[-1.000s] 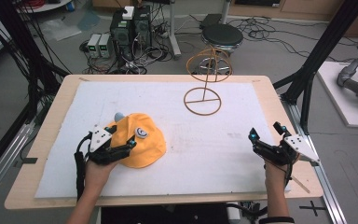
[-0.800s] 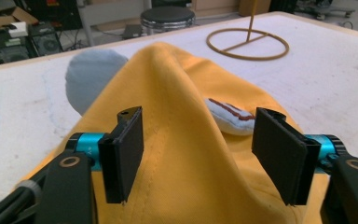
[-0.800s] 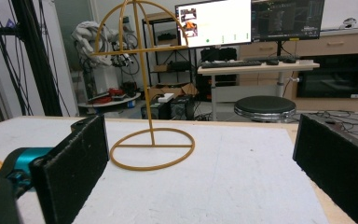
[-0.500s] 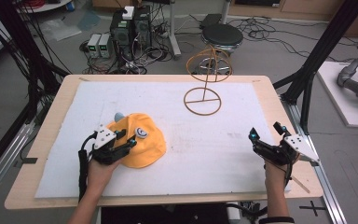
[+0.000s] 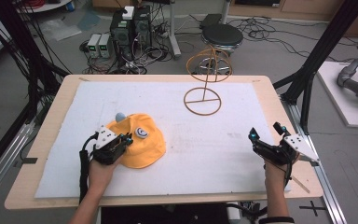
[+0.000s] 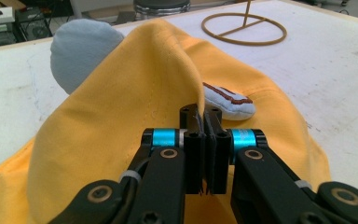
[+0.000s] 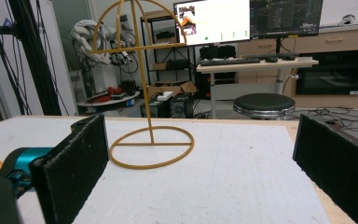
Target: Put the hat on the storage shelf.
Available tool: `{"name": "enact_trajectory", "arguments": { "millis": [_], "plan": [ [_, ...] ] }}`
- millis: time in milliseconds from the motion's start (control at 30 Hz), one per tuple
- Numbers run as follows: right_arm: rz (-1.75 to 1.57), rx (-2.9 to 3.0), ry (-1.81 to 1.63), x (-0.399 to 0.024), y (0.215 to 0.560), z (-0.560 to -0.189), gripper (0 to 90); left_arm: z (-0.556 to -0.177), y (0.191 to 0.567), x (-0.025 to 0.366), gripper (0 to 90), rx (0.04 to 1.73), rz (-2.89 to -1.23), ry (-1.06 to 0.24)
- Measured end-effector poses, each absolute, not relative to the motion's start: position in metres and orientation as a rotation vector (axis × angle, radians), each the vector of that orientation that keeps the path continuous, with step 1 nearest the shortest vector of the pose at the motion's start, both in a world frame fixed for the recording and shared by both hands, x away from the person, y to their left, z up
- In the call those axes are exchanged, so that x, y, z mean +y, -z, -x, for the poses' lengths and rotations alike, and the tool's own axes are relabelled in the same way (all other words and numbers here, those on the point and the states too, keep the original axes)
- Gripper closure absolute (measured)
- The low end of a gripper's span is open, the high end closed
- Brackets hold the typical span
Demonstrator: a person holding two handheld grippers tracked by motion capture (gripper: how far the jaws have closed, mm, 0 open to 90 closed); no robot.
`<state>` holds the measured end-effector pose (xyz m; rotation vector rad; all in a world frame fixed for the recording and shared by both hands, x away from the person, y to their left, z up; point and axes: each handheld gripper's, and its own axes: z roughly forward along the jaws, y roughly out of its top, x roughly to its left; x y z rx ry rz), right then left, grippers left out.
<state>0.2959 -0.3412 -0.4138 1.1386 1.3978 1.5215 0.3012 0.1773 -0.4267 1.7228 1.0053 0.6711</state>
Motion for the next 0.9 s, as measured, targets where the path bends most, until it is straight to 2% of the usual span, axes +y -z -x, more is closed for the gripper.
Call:
{"name": "enact_trajectory", "arguments": {
  "millis": [433, 900],
  "plan": [
    [-1.132, 1.391, -1.524, -0.342, 0.414, -0.295, 3.3, -0.291, 0.413, 0.179, 87.8, 0.909, -1.630, -0.716],
    [-1.111, 1.401, -1.528, -0.341, 0.414, -0.294, 3.3, -0.291, 0.382, 0.198, 87.8, 0.890, -1.426, -0.752]
  ]
}}
